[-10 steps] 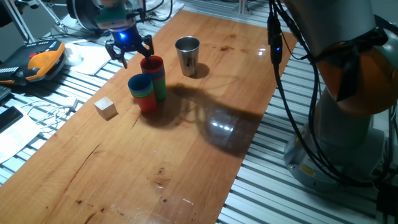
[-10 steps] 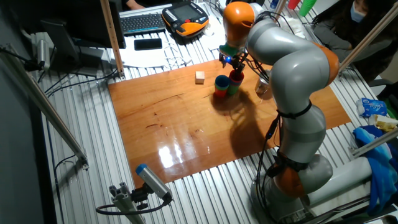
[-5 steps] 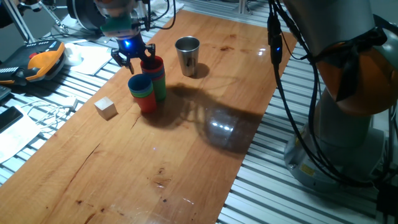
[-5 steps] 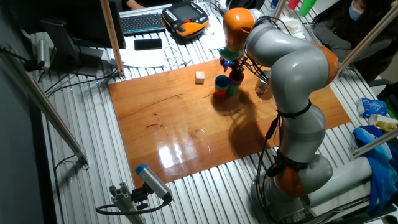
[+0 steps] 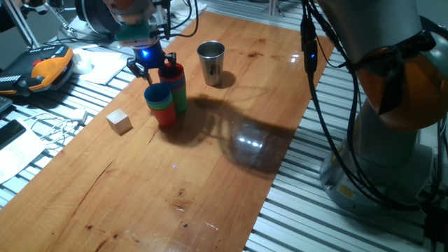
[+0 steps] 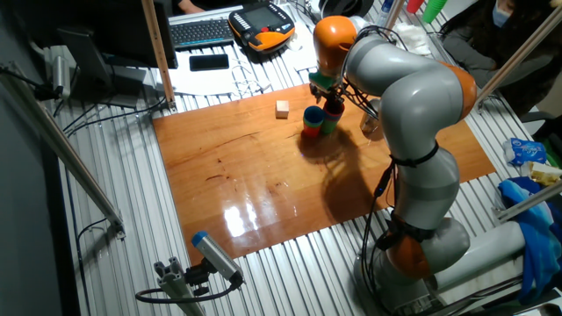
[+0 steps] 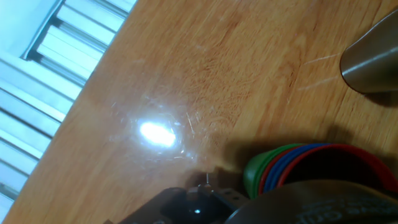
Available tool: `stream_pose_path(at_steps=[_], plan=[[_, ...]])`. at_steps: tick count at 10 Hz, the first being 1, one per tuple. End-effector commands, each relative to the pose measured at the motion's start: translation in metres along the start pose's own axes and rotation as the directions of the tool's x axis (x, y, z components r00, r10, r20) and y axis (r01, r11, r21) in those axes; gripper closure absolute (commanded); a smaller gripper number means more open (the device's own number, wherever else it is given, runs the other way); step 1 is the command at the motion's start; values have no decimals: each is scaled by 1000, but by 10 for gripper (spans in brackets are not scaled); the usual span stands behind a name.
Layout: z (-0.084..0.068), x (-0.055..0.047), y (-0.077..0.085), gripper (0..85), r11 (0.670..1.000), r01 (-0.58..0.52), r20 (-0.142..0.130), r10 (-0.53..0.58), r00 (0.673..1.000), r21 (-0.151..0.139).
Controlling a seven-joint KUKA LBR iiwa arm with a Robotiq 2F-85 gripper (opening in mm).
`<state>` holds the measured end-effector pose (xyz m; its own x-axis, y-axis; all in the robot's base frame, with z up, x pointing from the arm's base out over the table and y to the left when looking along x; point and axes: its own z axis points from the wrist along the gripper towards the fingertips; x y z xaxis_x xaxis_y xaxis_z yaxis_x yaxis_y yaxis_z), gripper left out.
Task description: Stack the cups
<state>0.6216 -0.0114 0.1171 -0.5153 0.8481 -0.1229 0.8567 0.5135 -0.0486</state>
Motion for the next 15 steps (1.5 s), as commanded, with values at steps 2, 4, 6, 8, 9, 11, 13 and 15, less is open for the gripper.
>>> stream_pose_path(at_steps=[2, 4, 6, 8, 9, 11, 13, 15], plan=[[3, -1, -2, 510, 1000, 14, -2, -14, 1000, 0], [5, -1, -2, 510, 1000, 14, -4, -14, 1000, -1], [8, 1, -3, 510, 1000, 11, -2, -11, 1000, -1], [9, 2, -3, 510, 1000, 9, -4, -9, 1000, -3], [10, 2, -3, 510, 1000, 12, -3, -12, 1000, -2], [10, 2, -3, 680, 999, 43, -2, -43, 999, 2], [11, 2, -3, 850, 997, 80, -8, -80, 997, 0], [7, 0, -4, 850, 993, 115, -23, -115, 993, -1]])
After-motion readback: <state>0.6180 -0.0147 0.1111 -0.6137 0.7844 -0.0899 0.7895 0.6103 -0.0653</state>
